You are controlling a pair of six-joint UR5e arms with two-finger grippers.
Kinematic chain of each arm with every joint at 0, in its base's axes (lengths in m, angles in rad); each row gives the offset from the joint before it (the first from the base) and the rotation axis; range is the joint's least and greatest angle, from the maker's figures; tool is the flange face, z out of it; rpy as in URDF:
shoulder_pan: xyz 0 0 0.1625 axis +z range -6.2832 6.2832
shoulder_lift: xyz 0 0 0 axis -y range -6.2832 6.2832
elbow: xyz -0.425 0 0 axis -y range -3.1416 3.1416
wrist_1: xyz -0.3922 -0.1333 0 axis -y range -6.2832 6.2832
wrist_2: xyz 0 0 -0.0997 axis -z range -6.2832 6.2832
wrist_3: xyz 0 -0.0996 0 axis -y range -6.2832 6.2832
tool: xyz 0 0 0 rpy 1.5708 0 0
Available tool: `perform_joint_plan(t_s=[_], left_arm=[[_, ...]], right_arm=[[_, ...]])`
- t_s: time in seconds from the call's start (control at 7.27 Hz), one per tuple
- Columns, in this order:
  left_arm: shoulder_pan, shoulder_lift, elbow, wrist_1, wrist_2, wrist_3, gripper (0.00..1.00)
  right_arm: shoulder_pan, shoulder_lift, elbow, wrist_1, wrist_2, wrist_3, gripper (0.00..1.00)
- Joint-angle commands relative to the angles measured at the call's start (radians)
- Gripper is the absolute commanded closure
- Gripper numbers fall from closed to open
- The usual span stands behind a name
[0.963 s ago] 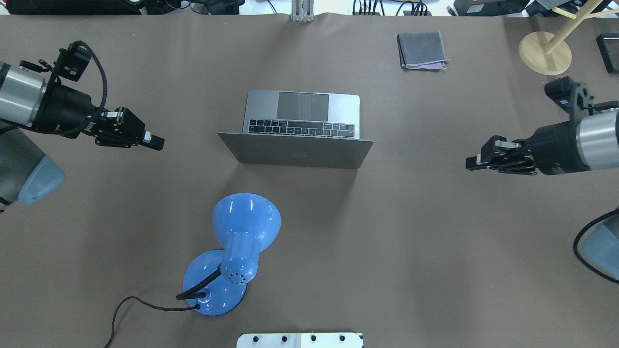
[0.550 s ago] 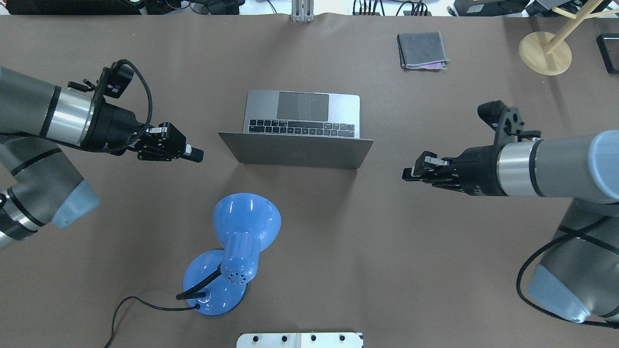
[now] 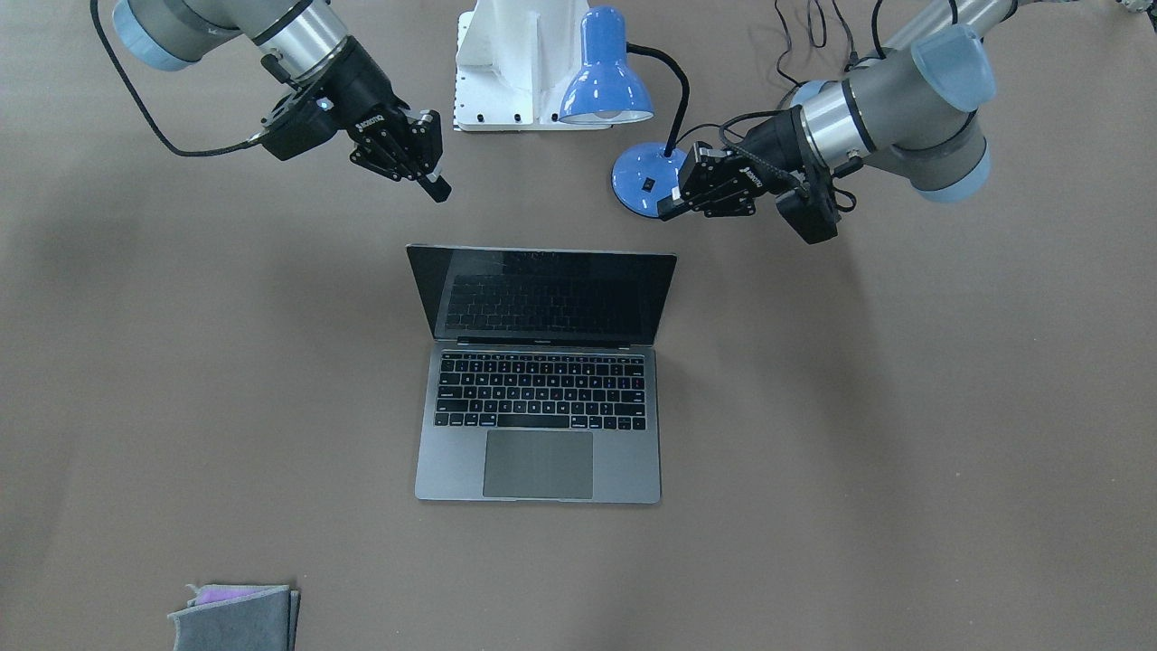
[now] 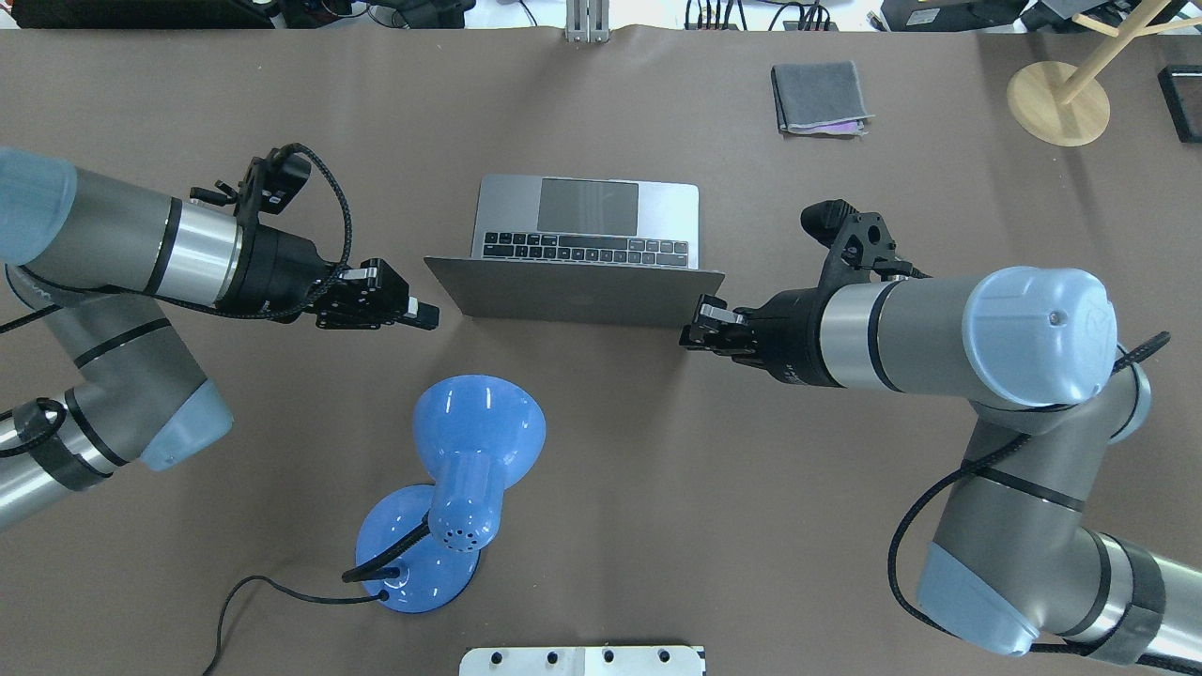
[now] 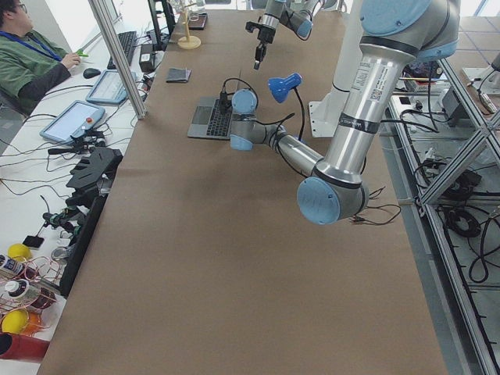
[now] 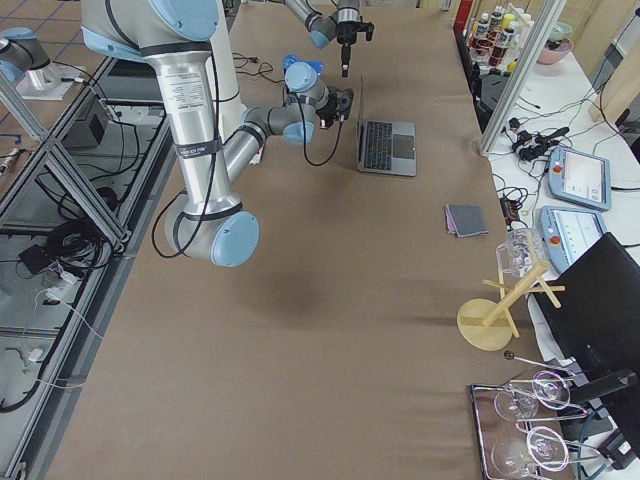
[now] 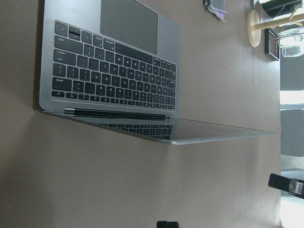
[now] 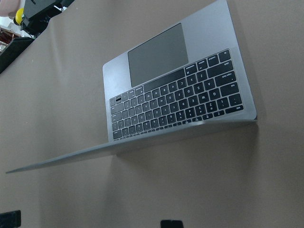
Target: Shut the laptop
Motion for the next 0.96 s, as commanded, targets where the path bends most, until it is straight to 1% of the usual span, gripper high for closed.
perform_joint_plan(t_s=[0.0,0.28,0.69,0.83], left_arm=[[0.004,-0.026,0.029,0.004,0.02,0.001,1.0],[0.005,-0.027,0.032,0.004,0.028,0.002,1.0],[0.001,-0.042,0.05,0.009,0.029,0.01,1.0],[0.001,-0.046,0.056,0.009,0.067,0.01,1.0]], right_arm=[[0.014,0.022,-0.024,-0.014,-0.024,-0.011,1.0],[0.067,0.067,-0.094,-0.015,-0.022,-0.023,1.0],[0.1,0.082,-0.133,-0.012,-0.019,-0.048,1.0],[0.113,0.091,-0.148,-0.011,-0.016,-0.057,1.0]])
